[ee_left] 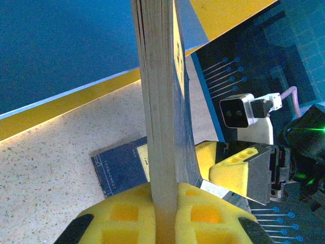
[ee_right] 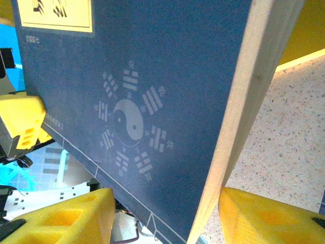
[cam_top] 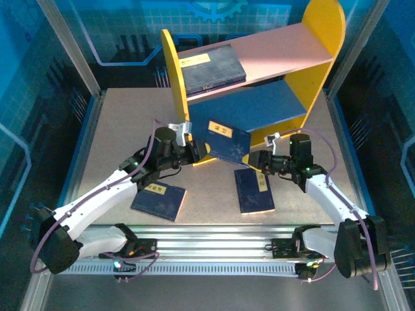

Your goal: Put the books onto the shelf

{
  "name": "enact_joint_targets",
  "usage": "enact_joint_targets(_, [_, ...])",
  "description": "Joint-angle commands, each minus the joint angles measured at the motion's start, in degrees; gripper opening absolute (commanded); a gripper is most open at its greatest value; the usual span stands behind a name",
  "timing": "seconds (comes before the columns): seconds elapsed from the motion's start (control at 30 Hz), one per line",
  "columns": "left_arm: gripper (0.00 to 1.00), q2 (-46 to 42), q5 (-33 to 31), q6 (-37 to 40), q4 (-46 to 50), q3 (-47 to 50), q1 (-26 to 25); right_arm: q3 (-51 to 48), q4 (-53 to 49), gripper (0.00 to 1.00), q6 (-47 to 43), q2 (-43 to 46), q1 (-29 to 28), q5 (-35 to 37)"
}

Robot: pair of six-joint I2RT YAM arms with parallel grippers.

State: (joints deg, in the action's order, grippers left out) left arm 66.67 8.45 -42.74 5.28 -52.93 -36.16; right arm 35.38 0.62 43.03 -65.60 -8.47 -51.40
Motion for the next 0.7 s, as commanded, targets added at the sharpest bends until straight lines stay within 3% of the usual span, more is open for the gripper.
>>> enact_joint_targets(0.0, [0.0, -1.2, -0.53, -0.68, -5.53, 0.38, -0.14, -0.43, 4.76, 0.55, 2.79, -0.45, -1.48, -1.41])
enact_joint_targets(0.3, [0.0, -0.41, -0.8, -1.42, -6.23, 1.07, -0.18, 0.81, 6.72, 0.27, 4.44, -0.82, -1.55, -1.03])
enact_joint_targets(0.37, [0.0, -0.45, -0.8, -1.47, -6.46, 1.03, -0.19, 0.84, 6.46, 0.31, 4.26, -1.13, -1.55, -1.23])
enact_joint_targets(0.57, [0.0, -1.02, -0.99, -1.21, -6.93, 0.98, -0.14, -1.23, 5.7, 0.57, 3.39, -1.54, -1.55, -1.06])
enact_joint_targets(0.67, [0.0, -1.35, -0.98, -1.13, -6.9, 0.98, -0.18, -2.27, 6.34, 0.63, 3.63, -1.79, -1.62, -1.12])
